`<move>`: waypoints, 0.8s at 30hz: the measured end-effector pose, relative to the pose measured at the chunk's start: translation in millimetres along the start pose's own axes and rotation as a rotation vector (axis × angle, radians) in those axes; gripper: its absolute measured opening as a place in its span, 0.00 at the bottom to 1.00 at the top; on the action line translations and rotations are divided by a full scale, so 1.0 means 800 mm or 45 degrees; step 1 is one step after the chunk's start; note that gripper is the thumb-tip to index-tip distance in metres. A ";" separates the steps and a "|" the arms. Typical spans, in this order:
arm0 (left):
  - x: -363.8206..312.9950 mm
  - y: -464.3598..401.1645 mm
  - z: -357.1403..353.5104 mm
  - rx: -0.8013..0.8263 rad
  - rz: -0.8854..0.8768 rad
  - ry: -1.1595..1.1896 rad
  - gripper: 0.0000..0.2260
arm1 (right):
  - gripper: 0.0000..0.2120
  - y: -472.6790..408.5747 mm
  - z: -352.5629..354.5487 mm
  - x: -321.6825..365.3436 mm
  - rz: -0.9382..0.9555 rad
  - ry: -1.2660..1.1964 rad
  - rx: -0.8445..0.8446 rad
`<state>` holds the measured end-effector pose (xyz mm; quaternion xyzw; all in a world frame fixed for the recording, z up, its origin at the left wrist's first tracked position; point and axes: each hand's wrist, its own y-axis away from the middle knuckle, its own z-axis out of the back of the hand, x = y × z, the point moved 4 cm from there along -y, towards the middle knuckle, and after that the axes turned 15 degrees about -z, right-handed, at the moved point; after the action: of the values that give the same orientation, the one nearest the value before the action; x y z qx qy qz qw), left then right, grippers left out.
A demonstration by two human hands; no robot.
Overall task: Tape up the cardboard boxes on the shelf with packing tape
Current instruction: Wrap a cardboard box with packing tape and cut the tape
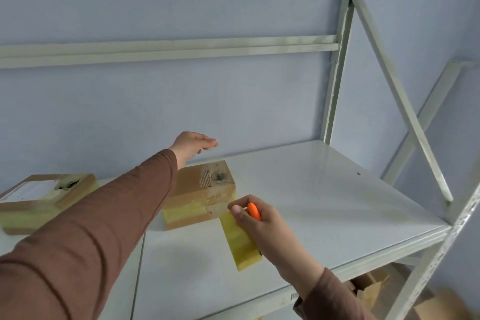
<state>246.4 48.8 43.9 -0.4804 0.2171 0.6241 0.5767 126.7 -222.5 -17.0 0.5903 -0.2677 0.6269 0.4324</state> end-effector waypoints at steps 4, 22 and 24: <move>0.030 -0.013 -0.012 0.036 -0.019 -0.033 0.08 | 0.05 -0.012 -0.005 -0.007 -0.062 -0.037 -0.023; 0.083 -0.032 -0.034 0.177 0.128 -0.282 0.13 | 0.05 -0.039 -0.005 -0.022 -0.144 0.062 -0.102; 0.083 -0.032 -0.037 0.253 0.183 -0.439 0.20 | 0.05 -0.039 -0.006 -0.023 -0.146 0.043 -0.093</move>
<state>288.7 64.4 -18.1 -0.2906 0.2092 0.7121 0.6039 149.7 -207.4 -41.0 0.5778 -0.2486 0.6009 0.4932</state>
